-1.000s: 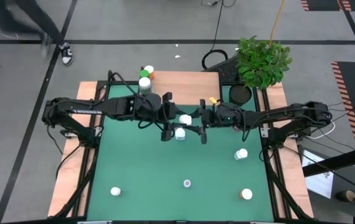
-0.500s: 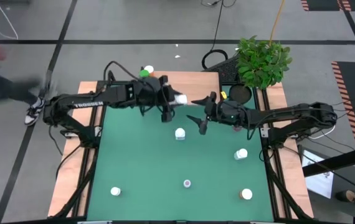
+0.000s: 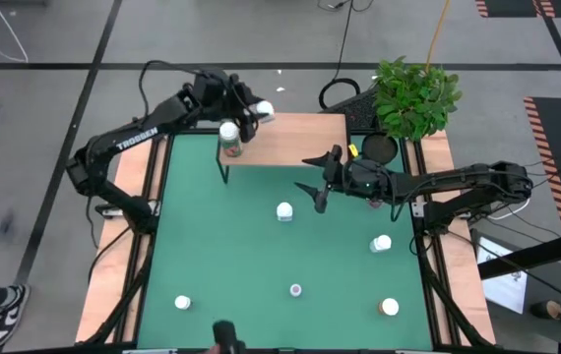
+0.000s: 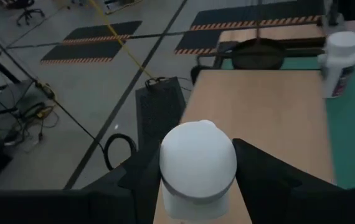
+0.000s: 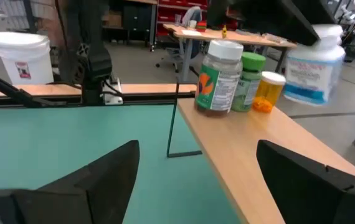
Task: Pick and place medicine bottles onto shelf by color
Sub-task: Put the bottom left blue bottle on the shelf
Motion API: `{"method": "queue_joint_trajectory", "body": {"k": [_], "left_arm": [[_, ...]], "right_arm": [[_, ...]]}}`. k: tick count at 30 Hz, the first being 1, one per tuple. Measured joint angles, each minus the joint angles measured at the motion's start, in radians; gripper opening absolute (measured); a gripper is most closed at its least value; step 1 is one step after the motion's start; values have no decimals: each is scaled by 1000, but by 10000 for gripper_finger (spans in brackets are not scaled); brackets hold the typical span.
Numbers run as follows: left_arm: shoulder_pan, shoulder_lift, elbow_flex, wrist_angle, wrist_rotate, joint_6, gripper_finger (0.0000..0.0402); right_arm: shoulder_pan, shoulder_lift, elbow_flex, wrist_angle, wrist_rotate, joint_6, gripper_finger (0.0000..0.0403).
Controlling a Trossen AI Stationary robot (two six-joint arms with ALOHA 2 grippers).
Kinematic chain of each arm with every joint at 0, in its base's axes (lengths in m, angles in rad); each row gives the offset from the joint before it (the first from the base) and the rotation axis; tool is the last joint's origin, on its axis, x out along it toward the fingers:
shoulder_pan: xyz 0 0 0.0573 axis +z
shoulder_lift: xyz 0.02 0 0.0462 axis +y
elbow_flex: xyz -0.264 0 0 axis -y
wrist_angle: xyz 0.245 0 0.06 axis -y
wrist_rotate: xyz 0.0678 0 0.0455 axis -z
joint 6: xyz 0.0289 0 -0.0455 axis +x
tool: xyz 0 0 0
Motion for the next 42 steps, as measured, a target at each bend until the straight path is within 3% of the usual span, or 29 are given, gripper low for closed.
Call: {"method": "queue_joint_trajectory", "body": {"k": [5, 12, 16, 25, 38, 42], "left_arm": [[52, 52, 56, -25, 38, -4, 184], [59, 174, 301, -320, 45, 56, 184], [74, 243, 374, -384, 46, 91, 184], [119, 331, 392, -410, 66, 116, 184], [129, 331, 392, -462, 69, 115, 185], [128, 331, 392, -463, 70, 115, 201]], "right_arm": [[0, 0, 0, 33, 0, -17, 320], [-23, 0, 0, 61, -3, -35, 320], [-34, 0, 0, 45, -4, -35, 320], [-33, 0, 0, 22, -5, -42, 320], [-59, 0, 0, 0, -17, -36, 320], [-60, 0, 0, 1, -31, -24, 320]]}}
